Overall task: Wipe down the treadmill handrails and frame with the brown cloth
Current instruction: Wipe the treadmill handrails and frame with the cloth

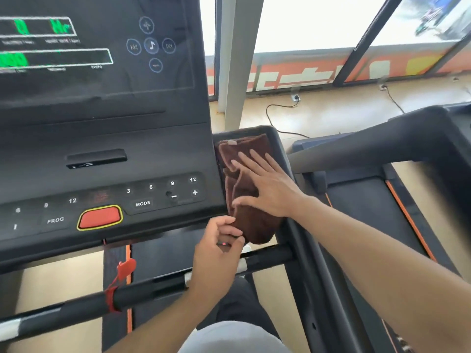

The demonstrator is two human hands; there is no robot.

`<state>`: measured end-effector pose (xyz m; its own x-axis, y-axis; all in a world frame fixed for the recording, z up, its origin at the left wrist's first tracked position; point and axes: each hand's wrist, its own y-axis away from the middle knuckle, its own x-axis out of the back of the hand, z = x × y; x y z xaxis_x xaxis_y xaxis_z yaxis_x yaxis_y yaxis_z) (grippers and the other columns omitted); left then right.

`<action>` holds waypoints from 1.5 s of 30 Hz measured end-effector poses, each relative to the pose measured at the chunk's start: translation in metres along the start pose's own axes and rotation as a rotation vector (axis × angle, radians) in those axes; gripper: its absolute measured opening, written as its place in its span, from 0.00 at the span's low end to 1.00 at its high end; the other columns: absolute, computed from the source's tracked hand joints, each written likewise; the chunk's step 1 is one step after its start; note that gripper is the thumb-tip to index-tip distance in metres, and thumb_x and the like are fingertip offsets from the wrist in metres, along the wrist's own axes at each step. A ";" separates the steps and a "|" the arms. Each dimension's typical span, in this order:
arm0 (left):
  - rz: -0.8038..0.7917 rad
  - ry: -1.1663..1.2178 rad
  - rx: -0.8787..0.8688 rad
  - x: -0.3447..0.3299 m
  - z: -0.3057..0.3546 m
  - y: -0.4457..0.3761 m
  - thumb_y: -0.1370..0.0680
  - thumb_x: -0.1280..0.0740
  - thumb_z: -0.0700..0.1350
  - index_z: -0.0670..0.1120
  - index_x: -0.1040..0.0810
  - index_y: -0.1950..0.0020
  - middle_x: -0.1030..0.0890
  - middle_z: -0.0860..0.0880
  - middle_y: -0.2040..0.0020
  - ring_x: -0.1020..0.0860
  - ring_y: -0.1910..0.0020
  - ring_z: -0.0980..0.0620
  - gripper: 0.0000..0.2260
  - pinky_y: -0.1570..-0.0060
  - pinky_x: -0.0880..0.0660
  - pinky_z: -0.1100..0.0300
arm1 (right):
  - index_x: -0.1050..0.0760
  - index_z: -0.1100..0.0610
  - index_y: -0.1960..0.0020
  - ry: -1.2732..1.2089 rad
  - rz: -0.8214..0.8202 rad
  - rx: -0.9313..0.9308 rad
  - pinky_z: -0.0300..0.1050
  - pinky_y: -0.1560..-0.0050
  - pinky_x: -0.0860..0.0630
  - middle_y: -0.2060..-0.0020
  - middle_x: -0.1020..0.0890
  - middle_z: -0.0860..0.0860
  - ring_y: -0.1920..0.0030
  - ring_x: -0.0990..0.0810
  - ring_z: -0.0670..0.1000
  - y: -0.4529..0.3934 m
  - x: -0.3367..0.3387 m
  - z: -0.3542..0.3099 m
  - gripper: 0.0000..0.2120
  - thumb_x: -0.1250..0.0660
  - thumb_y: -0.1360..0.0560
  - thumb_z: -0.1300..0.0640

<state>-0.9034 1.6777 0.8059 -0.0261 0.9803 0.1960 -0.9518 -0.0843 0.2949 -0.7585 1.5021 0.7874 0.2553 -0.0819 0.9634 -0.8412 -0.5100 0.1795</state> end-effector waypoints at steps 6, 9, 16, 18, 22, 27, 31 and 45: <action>-0.138 0.011 -0.029 -0.020 -0.004 0.026 0.24 0.29 0.39 0.59 0.25 0.46 0.17 0.60 0.56 0.20 0.56 0.59 0.16 0.55 0.24 0.69 | 0.46 0.45 0.17 -0.080 0.133 -0.254 0.54 0.19 0.57 0.16 0.49 0.47 0.16 0.57 0.53 0.082 -0.026 -0.002 0.35 0.34 0.19 0.48; -0.162 -0.015 -0.040 -0.014 -0.011 0.034 0.23 0.28 0.41 0.59 0.25 0.47 0.18 0.62 0.55 0.20 0.55 0.59 0.14 0.53 0.23 0.66 | 0.38 0.46 0.19 -0.241 0.244 -0.438 0.54 0.21 0.47 0.17 0.44 0.47 0.17 0.50 0.56 0.108 -0.033 -0.026 0.29 0.36 0.18 0.58; -0.154 0.062 0.009 0.010 -0.027 0.052 0.23 0.30 0.39 0.55 0.22 0.49 0.17 0.57 0.57 0.20 0.57 0.57 0.11 0.56 0.24 0.67 | 0.28 0.43 0.38 -0.423 0.307 -0.848 0.52 0.48 0.25 0.50 0.17 0.46 0.47 0.18 0.63 0.179 -0.022 -0.072 0.14 0.38 0.18 0.59; -0.162 0.072 0.011 0.013 -0.033 0.059 0.23 0.29 0.39 0.54 0.21 0.49 0.17 0.56 0.56 0.20 0.57 0.58 0.09 0.55 0.23 0.66 | 0.30 0.45 0.43 -0.367 0.280 -0.911 0.52 0.53 0.28 0.59 0.21 0.45 0.55 0.21 0.62 0.195 -0.024 -0.083 0.09 0.38 0.18 0.58; -0.193 0.075 0.033 0.016 -0.041 0.072 0.22 0.29 0.40 0.54 0.21 0.48 0.16 0.55 0.55 0.20 0.57 0.56 0.09 0.56 0.24 0.69 | 0.33 0.47 0.46 -0.433 0.313 -1.000 0.52 0.53 0.27 0.54 0.20 0.48 0.57 0.23 0.54 0.203 -0.030 -0.095 0.06 0.36 0.18 0.53; -0.223 0.021 0.022 0.018 -0.032 0.077 0.22 0.29 0.41 0.56 0.21 0.49 0.17 0.57 0.55 0.19 0.55 0.58 0.09 0.55 0.25 0.70 | 0.51 0.48 0.17 -0.345 0.140 -0.972 0.65 0.27 0.32 0.20 0.38 0.53 0.24 0.33 0.61 0.163 -0.043 -0.082 0.43 0.41 0.23 0.28; -0.179 0.018 0.007 0.025 -0.018 0.066 0.22 0.29 0.42 0.55 0.21 0.49 0.17 0.57 0.55 0.20 0.57 0.60 0.08 0.58 0.26 0.71 | 0.56 0.50 0.17 -0.266 0.180 -0.885 0.62 0.26 0.33 0.18 0.41 0.54 0.22 0.36 0.62 0.108 -0.038 -0.052 0.43 0.45 0.21 0.29; 0.028 -0.050 0.199 0.026 -0.036 0.100 0.24 0.27 0.38 0.51 0.17 0.54 0.15 0.55 0.58 0.17 0.58 0.51 0.07 0.60 0.26 0.72 | 0.48 0.43 0.17 -0.655 0.234 -0.637 0.64 0.23 0.37 0.21 0.36 0.52 0.24 0.33 0.62 -0.071 0.010 0.056 0.30 0.46 0.16 0.39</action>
<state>-1.0100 1.7010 0.8069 -0.0318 0.9674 0.2512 -0.8717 -0.1498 0.4666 -0.6693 1.4896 0.7735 0.1015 -0.6867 0.7198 -0.9578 0.1282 0.2574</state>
